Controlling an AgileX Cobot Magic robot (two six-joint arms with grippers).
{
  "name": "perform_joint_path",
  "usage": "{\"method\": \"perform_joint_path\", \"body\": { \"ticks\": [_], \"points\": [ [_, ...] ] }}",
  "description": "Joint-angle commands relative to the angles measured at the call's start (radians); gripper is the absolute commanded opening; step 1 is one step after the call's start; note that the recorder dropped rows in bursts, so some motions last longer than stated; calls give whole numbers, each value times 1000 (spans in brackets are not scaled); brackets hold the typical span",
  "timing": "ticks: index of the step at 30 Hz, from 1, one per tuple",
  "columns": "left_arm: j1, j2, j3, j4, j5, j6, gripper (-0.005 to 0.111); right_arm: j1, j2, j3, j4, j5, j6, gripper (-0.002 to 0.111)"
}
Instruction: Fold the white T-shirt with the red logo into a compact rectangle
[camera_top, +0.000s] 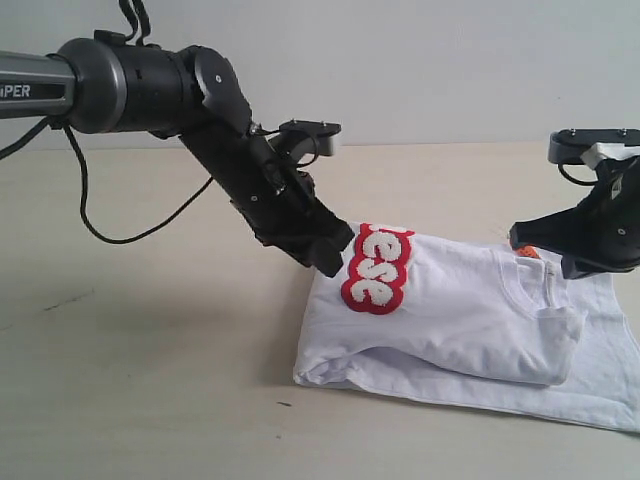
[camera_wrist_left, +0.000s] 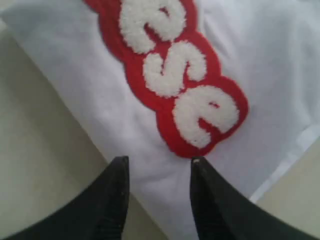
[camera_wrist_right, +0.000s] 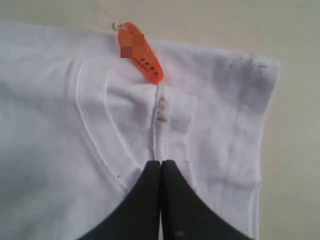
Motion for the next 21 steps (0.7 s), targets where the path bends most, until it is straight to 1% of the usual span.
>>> {"method": "perform_joint_path", "body": {
  "ticks": [1,4,9,11,15,19,21],
  "points": [
    [-3,13,1,13,-61,-20,40,-2,-5,-2,61,31,-44,0],
    [-8,49,1,-36,-100,-20,40,-2,-3,0,72,48,-44,0],
    [-35,107,1,-57,-125,-18,40,-2,31,0,72,23,-49,0],
    [-48,118,1,-92,-135,-15,40,-2,55,0,72,21,-49,0],
    [-81,138,1,-137,-199,31,40,-2,97,0,74,2,-49,0],
    [-99,162,1,-92,-220,16,39,-2,110,-2,75,0,-49,0],
    [-99,171,1,-19,-228,-73,37,-2,110,-2,75,-4,-49,0]
  ]
}}
